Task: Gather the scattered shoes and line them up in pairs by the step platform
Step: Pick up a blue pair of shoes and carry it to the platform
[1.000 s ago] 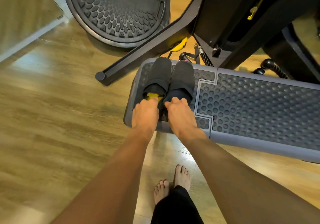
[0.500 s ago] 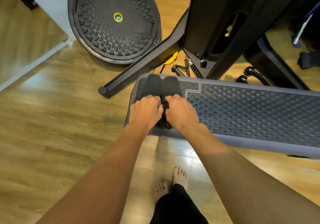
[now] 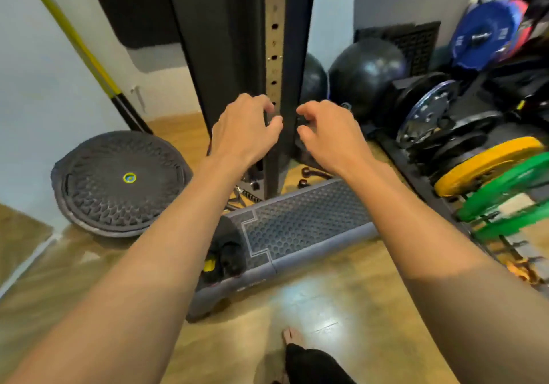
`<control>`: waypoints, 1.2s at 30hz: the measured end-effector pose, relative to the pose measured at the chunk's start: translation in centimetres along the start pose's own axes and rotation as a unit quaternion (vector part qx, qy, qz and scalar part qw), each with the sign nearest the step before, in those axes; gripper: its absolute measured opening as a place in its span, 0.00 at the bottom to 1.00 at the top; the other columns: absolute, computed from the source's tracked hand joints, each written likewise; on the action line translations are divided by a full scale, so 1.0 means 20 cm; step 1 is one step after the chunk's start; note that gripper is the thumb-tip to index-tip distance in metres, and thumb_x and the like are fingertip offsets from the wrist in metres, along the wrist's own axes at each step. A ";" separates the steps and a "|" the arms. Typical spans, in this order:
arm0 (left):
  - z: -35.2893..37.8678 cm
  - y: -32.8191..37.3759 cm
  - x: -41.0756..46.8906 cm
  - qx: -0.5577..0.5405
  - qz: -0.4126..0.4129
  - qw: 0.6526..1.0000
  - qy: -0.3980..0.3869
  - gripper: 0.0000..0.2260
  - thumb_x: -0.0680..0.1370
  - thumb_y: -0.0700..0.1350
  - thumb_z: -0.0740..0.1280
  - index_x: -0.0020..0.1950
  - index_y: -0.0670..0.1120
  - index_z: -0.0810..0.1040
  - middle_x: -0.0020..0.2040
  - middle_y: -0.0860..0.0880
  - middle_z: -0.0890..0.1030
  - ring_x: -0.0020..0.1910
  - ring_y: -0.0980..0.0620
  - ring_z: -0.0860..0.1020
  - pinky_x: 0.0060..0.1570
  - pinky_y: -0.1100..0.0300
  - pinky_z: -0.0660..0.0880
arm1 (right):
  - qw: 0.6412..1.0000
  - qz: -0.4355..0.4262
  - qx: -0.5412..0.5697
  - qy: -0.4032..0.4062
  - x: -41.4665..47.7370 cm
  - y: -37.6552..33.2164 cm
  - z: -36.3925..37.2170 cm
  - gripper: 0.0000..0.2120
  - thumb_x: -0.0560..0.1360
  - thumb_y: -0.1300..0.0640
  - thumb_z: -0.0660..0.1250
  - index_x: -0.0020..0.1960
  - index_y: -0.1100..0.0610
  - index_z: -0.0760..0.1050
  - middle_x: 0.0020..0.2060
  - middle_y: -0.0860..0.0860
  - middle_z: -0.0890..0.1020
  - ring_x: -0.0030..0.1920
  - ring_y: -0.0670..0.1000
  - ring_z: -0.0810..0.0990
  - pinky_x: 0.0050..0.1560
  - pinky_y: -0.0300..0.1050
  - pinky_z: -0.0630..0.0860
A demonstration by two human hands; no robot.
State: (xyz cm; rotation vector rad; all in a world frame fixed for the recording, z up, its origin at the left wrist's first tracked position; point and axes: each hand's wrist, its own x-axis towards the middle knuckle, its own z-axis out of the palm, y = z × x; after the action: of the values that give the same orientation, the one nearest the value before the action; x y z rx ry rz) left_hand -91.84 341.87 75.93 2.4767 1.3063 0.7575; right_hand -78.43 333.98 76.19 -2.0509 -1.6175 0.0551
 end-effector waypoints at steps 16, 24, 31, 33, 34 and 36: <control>-0.21 2.54 -0.42 -0.263 0.487 0.831 -0.047 0.14 0.75 0.52 0.62 0.56 0.49 0.80 0.52 0.46 0.81 0.53 0.46 0.78 0.55 0.50 0.74 | 0.880 0.273 -0.187 0.340 -1.49 0.66 -2.03 0.16 0.75 0.51 0.64 0.62 0.53 0.76 0.55 0.54 0.81 0.56 0.56 0.78 0.56 0.53 0.74; -0.08 3.59 -1.36 -0.363 0.578 0.719 -0.133 0.16 0.73 0.53 0.61 0.56 0.48 0.80 0.52 0.46 0.81 0.52 0.47 0.78 0.54 0.49 0.75 | 0.787 0.404 -0.249 0.394 -2.68 0.87 -2.59 0.17 0.76 0.52 0.64 0.64 0.54 0.75 0.57 0.53 0.79 0.57 0.54 0.77 0.57 0.52 0.73; 0.02 4.36 -2.12 -0.421 0.653 0.595 -0.205 0.11 0.76 0.52 0.63 0.55 0.51 0.79 0.52 0.50 0.80 0.51 0.50 0.77 0.53 0.52 0.74 | 0.675 0.507 -0.297 0.446 -3.59 0.98 -2.92 0.18 0.75 0.51 0.62 0.64 0.52 0.74 0.57 0.51 0.80 0.57 0.53 0.78 0.57 0.54 0.75; 0.05 4.55 -2.33 -0.438 0.667 0.559 -0.227 0.11 0.76 0.51 0.64 0.56 0.51 0.79 0.52 0.50 0.79 0.52 0.51 0.76 0.55 0.52 0.74 | 0.647 0.528 -0.315 0.452 -3.82 1.03 -3.01 0.18 0.75 0.51 0.62 0.64 0.52 0.75 0.57 0.51 0.80 0.56 0.52 0.78 0.57 0.53 0.75; 0.07 4.65 -2.43 -0.446 0.674 0.540 -0.236 0.10 0.77 0.50 0.65 0.56 0.50 0.79 0.53 0.50 0.79 0.52 0.51 0.76 0.55 0.53 0.73 | 0.632 0.540 -0.321 0.453 -3.93 1.06 -3.06 0.18 0.75 0.51 0.62 0.64 0.52 0.75 0.57 0.51 0.80 0.57 0.52 0.78 0.57 0.52 0.74; 0.12 4.85 -2.63 -0.455 0.688 0.508 -0.247 0.10 0.77 0.49 0.65 0.56 0.50 0.79 0.53 0.49 0.79 0.53 0.52 0.77 0.55 0.55 0.73 | 0.603 0.563 -0.334 0.456 -4.14 1.13 -3.14 0.17 0.75 0.52 0.63 0.63 0.53 0.75 0.57 0.51 0.80 0.57 0.51 0.78 0.57 0.51 0.74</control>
State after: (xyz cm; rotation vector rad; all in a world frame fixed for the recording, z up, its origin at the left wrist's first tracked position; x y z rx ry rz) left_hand -47.61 243.33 98.74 1.9107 -1.2877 0.5319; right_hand -60.16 231.35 97.51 -2.5342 0.5096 -1.1001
